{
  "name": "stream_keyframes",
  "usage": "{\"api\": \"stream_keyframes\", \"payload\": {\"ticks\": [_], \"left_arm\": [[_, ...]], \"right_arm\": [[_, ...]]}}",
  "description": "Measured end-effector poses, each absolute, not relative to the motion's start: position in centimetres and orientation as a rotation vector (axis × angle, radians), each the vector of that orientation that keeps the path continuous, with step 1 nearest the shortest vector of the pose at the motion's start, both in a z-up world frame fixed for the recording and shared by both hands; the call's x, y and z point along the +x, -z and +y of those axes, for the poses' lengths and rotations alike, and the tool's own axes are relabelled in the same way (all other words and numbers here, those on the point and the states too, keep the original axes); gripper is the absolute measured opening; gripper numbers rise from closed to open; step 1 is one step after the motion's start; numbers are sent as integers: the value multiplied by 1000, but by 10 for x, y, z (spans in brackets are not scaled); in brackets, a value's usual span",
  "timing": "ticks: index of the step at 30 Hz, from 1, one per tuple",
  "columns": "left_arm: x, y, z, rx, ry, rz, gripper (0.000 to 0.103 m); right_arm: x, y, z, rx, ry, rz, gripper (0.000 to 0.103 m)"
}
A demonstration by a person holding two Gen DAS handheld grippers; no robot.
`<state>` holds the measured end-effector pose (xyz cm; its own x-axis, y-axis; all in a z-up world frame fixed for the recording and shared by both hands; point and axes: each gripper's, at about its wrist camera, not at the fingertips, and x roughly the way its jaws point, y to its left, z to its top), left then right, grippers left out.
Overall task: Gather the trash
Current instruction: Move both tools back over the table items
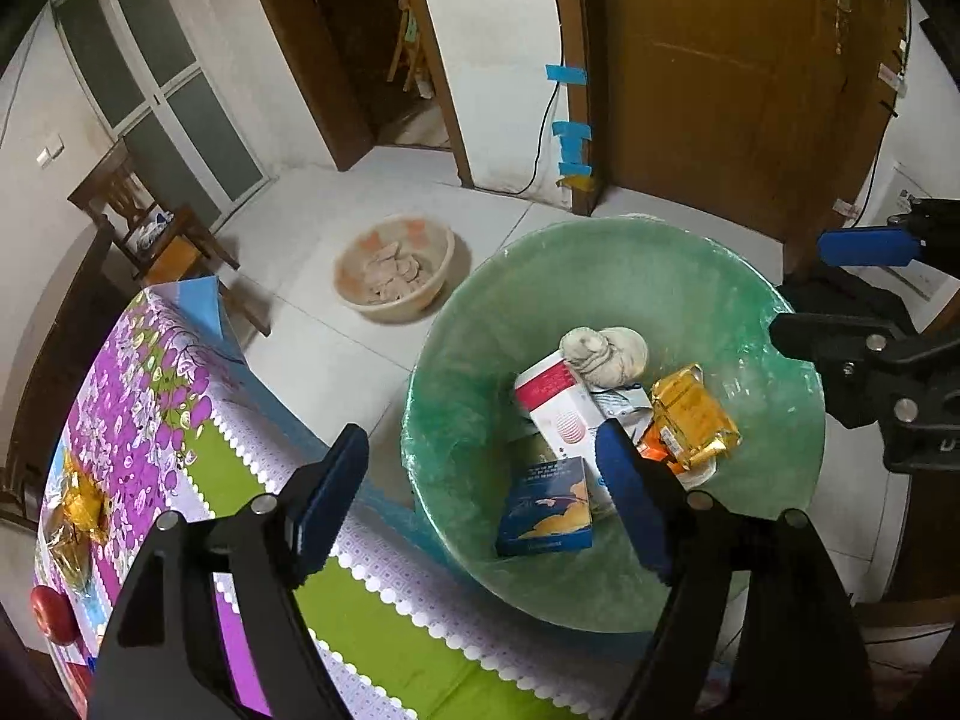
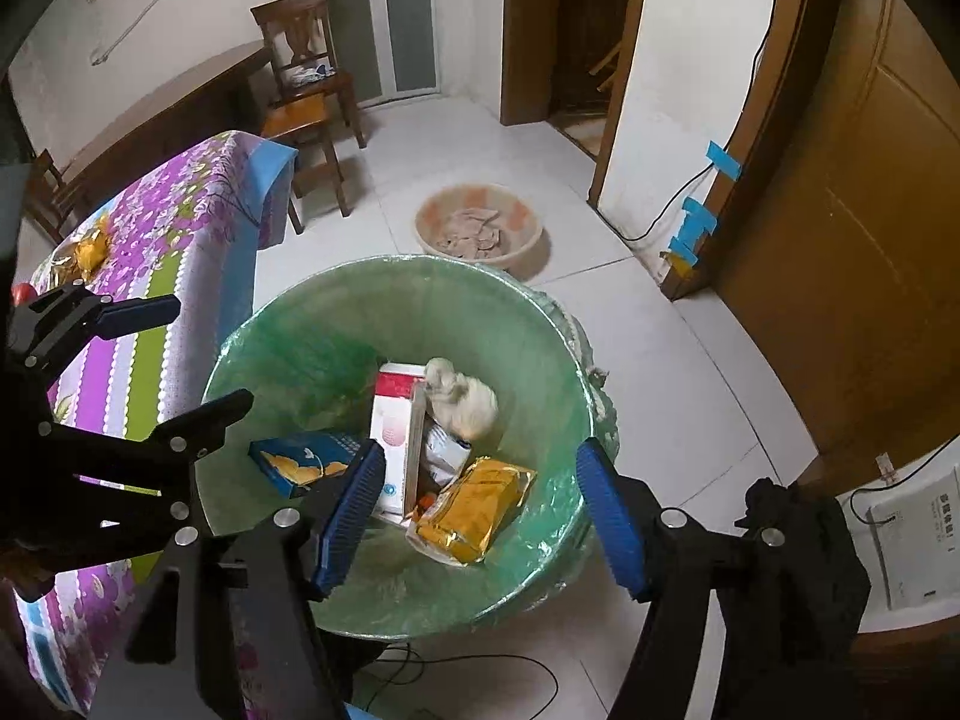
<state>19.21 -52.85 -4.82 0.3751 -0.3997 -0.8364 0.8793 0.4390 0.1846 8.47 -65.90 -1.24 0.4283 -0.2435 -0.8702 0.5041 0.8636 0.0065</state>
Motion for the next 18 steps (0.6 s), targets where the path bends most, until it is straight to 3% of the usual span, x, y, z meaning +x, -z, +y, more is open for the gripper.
{"api": "stream_keyframes", "payload": {"ticks": [11, 18], "left_arm": [[182, 44, -520, 706, 869, 740, 75], [175, 37, -476, 645, 785, 649, 82]], "right_arm": [[74, 10, -657, 302, 489, 1009, 68], [46, -3, -639, 363, 519, 811, 76]]}}
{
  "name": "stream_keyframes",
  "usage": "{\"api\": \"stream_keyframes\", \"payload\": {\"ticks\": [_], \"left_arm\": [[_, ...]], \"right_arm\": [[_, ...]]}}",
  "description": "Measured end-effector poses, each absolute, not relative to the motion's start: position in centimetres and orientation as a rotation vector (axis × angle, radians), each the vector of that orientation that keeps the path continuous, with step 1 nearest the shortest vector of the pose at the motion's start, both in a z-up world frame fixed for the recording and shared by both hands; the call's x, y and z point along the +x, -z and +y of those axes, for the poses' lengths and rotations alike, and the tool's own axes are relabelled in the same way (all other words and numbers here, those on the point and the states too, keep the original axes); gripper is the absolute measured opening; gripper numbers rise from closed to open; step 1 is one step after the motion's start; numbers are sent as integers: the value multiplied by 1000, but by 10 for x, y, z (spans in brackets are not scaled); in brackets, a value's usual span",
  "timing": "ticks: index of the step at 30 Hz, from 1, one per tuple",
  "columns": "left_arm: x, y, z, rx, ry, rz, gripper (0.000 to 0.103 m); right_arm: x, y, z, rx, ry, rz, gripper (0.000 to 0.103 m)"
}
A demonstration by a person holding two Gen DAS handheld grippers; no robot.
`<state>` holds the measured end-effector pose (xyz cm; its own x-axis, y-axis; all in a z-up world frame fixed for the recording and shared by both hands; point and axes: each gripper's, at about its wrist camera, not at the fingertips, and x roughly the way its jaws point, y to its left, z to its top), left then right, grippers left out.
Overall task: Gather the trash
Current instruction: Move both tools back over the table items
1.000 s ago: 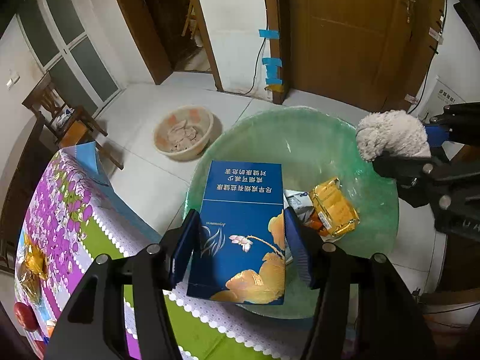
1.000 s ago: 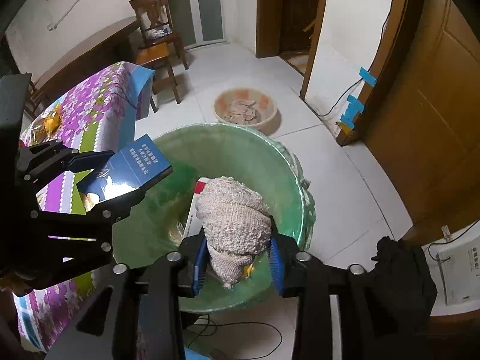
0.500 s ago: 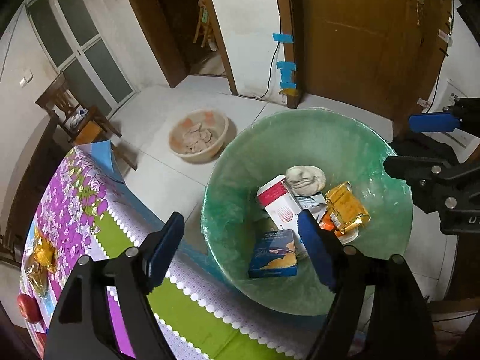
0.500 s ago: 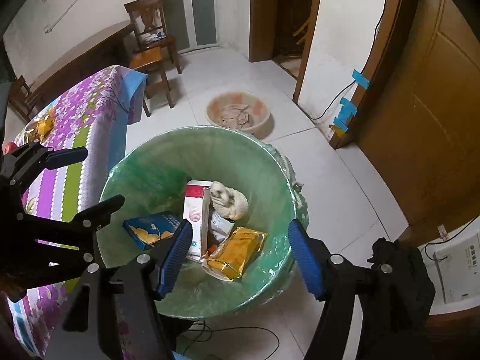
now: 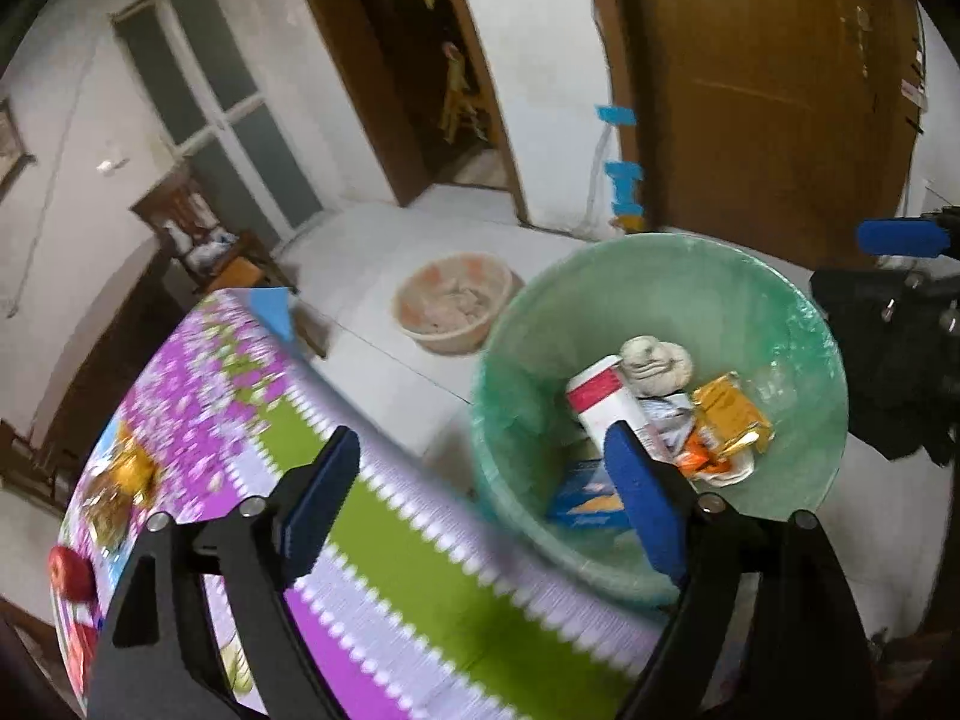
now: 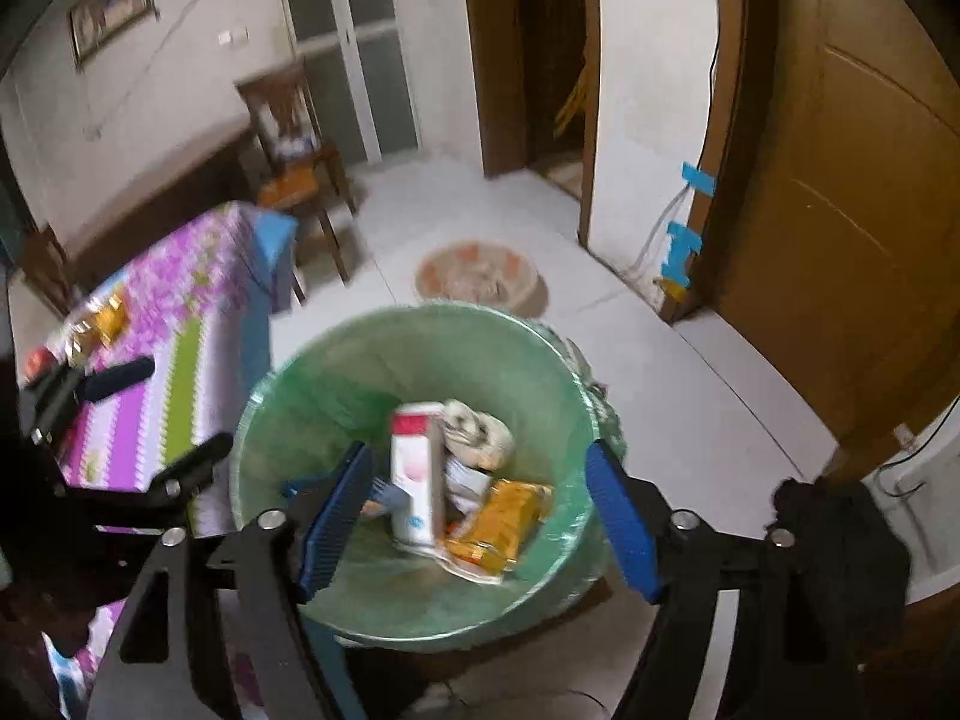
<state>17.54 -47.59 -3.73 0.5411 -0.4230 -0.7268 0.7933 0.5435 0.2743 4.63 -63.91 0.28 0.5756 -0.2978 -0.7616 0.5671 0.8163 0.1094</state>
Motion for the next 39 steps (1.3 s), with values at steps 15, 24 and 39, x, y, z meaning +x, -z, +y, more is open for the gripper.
{"api": "stream_keyframes", "payload": {"ticks": [15, 24, 39], "left_arm": [[184, 23, -255, 319, 653, 622, 88], [208, 25, -109, 197, 393, 602, 88], [278, 46, 28, -94, 102, 652, 91]], "right_arm": [[36, -28, -468, 176, 405, 466, 90], [87, -17, -369, 98, 224, 516, 91], [295, -2, -261, 347, -18, 750, 85]]}}
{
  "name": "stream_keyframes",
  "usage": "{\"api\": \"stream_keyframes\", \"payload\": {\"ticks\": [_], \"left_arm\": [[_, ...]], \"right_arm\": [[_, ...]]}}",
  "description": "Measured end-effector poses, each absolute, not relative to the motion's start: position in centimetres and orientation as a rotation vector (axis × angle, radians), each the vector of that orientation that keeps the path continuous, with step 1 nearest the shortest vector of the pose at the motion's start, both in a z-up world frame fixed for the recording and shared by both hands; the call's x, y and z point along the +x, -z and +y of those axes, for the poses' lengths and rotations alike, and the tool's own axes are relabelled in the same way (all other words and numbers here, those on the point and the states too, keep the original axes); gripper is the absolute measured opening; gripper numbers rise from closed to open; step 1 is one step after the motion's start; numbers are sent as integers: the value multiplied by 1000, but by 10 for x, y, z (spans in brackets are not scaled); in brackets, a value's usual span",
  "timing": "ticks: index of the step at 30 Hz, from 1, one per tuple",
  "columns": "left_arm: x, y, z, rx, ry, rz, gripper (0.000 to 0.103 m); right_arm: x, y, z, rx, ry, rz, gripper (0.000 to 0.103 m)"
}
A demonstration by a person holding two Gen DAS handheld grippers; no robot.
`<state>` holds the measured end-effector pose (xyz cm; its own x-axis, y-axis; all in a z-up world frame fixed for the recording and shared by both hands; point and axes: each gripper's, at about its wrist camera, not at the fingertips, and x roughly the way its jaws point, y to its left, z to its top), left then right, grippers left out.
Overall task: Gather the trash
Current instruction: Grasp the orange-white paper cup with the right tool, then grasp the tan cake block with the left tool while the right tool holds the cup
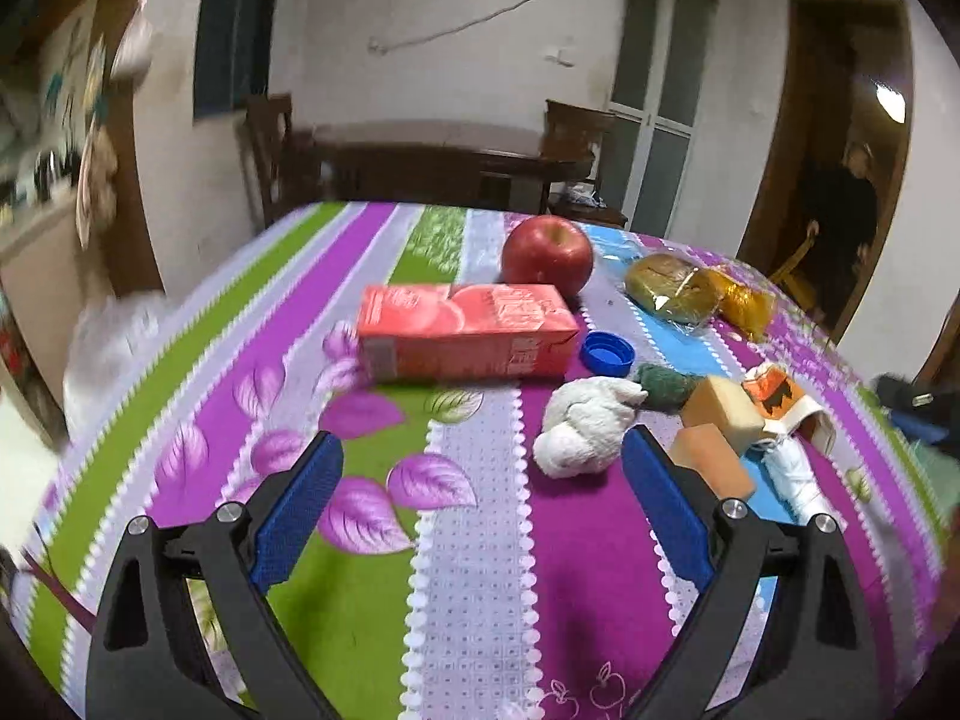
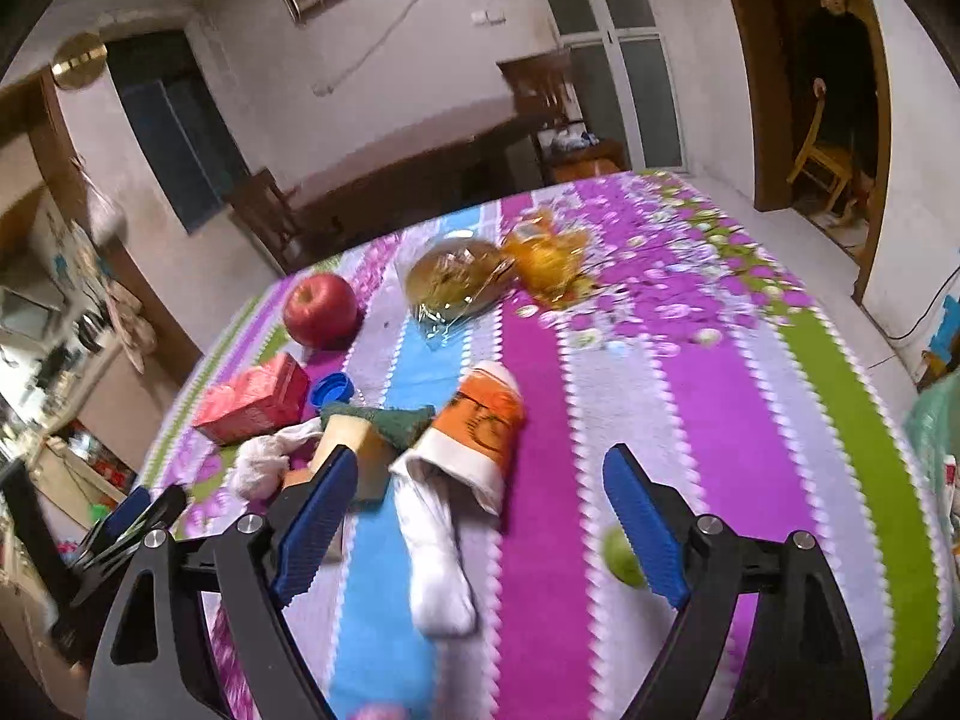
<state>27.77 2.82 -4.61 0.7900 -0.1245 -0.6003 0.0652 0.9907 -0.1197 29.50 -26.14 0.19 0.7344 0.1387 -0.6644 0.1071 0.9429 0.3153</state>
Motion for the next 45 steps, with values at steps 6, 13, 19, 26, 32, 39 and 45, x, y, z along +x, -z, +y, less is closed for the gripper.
{"api": "stream_keyframes", "payload": {"ticks": [6, 13, 19, 26, 32, 39, 45], "left_arm": [[278, 47, 38, -136, 76, 659, 91], [279, 44, 42, -152, 73, 655, 91], [283, 43, 55, -159, 29, 660, 91], [284, 44, 50, -104, 59, 678, 91], [274, 47, 28, -47, 164, 680, 90], [264, 55, -5, 24, 307, 737, 72], [264, 72, -50, 95, 407, 861, 62]], "right_arm": [[348, 21, -239, 308, 40, 850, 72], [362, 50, -250, 405, 6, 937, 40], [316, 18, -233, 328, -102, 802, 35], [226, -36, -241, 322, -198, 578, 36], [174, -31, -274, 399, -192, 567, 37], [133, 11, -311, 457, -121, 640, 37], [119, 29, -330, 509, -115, 643, 37]]}}
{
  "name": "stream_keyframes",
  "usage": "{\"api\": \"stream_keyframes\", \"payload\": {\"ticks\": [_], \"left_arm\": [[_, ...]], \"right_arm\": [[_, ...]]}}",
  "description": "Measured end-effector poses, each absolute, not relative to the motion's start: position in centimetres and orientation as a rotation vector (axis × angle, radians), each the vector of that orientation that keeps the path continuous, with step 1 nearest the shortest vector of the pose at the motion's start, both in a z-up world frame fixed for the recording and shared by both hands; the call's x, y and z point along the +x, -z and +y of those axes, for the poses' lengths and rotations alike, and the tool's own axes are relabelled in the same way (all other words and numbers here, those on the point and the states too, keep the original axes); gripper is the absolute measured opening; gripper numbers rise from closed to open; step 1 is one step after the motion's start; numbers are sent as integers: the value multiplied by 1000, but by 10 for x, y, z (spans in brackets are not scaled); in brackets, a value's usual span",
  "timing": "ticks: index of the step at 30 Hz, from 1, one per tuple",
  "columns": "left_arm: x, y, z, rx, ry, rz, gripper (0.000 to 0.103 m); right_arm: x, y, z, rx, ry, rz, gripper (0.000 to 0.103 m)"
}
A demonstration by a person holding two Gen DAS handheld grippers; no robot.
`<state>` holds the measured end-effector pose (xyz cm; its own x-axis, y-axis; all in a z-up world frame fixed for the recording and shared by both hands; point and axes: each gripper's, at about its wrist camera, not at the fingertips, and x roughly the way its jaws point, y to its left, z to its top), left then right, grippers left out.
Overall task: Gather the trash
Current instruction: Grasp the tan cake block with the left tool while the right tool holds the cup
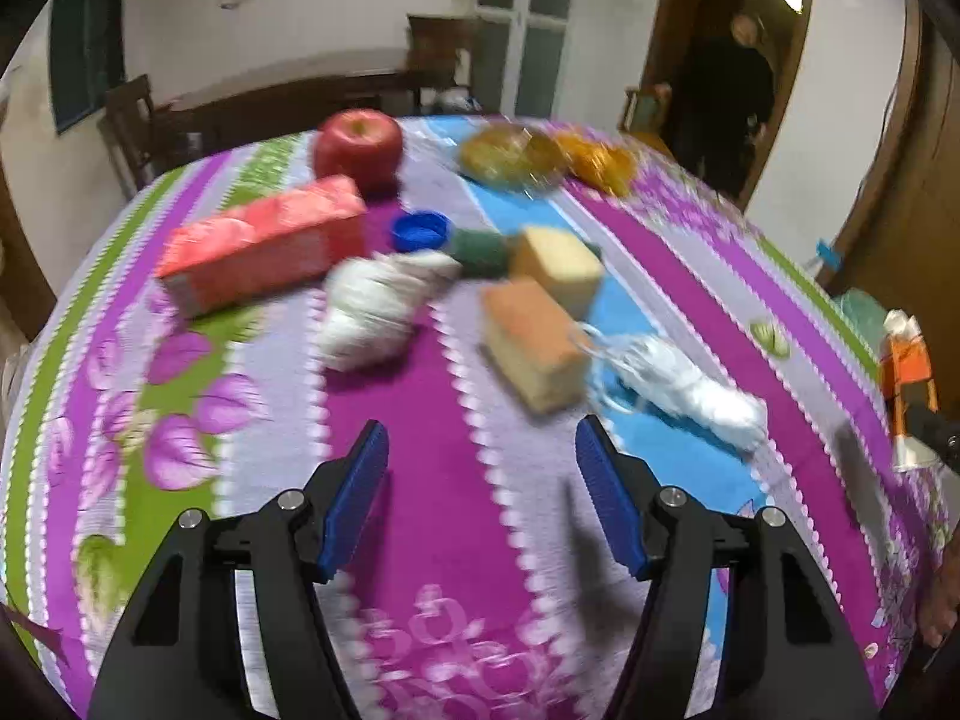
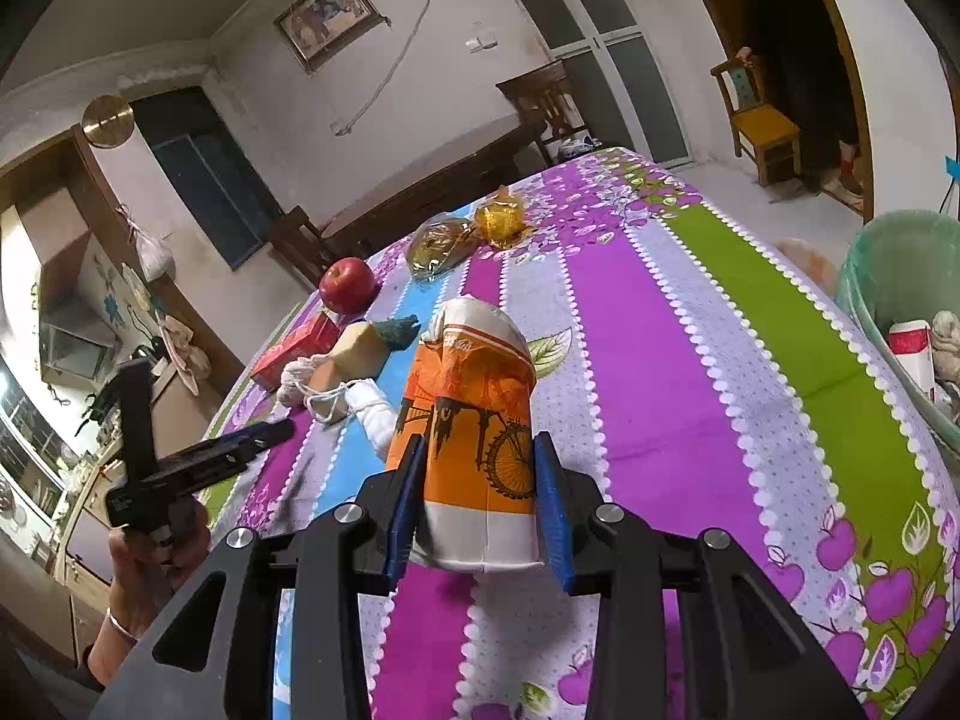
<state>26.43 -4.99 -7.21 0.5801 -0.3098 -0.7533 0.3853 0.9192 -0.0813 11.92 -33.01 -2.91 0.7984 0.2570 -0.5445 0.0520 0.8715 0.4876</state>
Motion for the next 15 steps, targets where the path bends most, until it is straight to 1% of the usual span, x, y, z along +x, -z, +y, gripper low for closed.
{"api": "stream_keyframes", "payload": {"ticks": [2, 12, 13, 14, 15], "left_arm": [[272, 81, -60, 83, 409, 918, 62], [301, 83, -89, 91, 297, 920, 63], [301, 83, -89, 85, 298, 920, 61], [300, 82, -87, 82, 302, 918, 50], [299, 81, -86, 76, 310, 913, 43]], "right_arm": [[116, 31, -332, 518, -123, 637, 38], [115, 38, -333, 555, -176, 630, 38], [115, 37, -332, 554, -180, 628, 38], [114, 37, -332, 552, -185, 625, 38], [114, 37, -332, 550, -184, 624, 38]]}}
